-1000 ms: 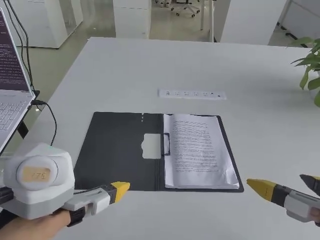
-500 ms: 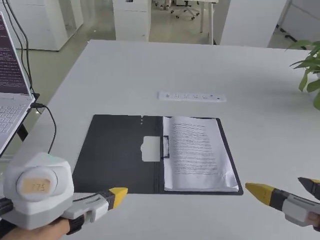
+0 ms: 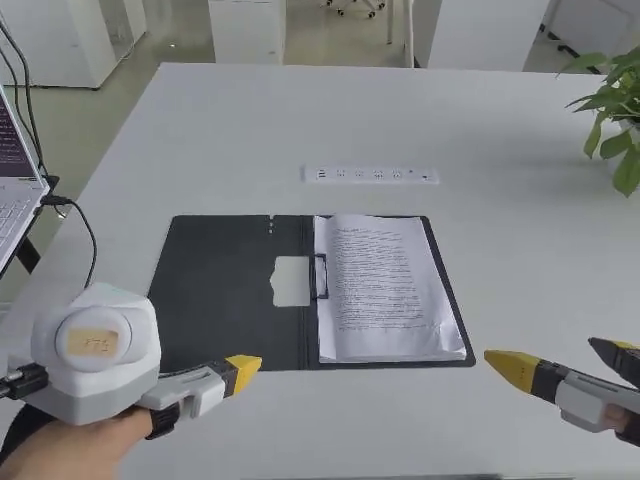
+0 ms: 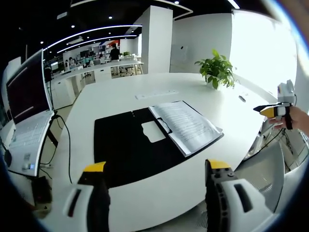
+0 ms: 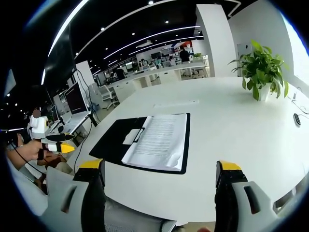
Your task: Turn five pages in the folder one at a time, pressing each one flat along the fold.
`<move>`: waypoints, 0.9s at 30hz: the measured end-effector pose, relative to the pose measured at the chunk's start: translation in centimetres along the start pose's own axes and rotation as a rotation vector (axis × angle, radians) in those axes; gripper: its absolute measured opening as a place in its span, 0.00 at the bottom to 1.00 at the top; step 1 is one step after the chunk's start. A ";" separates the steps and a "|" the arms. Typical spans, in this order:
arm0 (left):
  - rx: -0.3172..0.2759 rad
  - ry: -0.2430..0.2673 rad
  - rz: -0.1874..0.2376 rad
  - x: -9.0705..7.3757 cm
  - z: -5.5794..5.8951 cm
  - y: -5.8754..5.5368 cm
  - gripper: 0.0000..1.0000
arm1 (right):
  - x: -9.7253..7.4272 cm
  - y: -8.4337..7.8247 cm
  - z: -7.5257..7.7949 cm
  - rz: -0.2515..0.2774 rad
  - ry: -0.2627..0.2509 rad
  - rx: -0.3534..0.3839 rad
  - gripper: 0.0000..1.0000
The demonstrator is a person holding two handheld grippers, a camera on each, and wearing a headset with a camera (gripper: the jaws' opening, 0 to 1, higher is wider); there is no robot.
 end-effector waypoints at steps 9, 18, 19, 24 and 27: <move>0.043 -0.037 -0.019 2.0 1.2 0.5 0.81 | 0.2 -0.3 0.2 0.013 -0.003 0.011 0.93; 0.096 -0.082 -0.026 4.0 2.9 1.2 0.81 | 1.2 -0.7 0.0 0.003 0.004 0.006 0.93; 0.103 -0.085 -0.031 4.3 3.1 1.2 0.81 | 1.3 -0.7 0.0 0.002 0.006 0.005 0.93; 0.143 -0.113 -0.033 5.6 4.5 1.6 0.80 | 1.9 -0.9 -0.1 -0.004 0.012 0.007 0.92; 0.161 -0.131 -0.033 6.7 5.3 1.8 0.80 | 2.0 -1.0 -0.2 -0.004 0.015 0.010 0.92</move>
Point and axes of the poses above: the centre of the closed fingertips' face, and the gripper's own axes: x roughly forward along the fingers, z roughly to its right, y roughly out of its top, the point moved 5 cm from there along -x, roughly backward along the fingers, and after that the axes turned 5 degrees about -z, right-handed, at the moved point
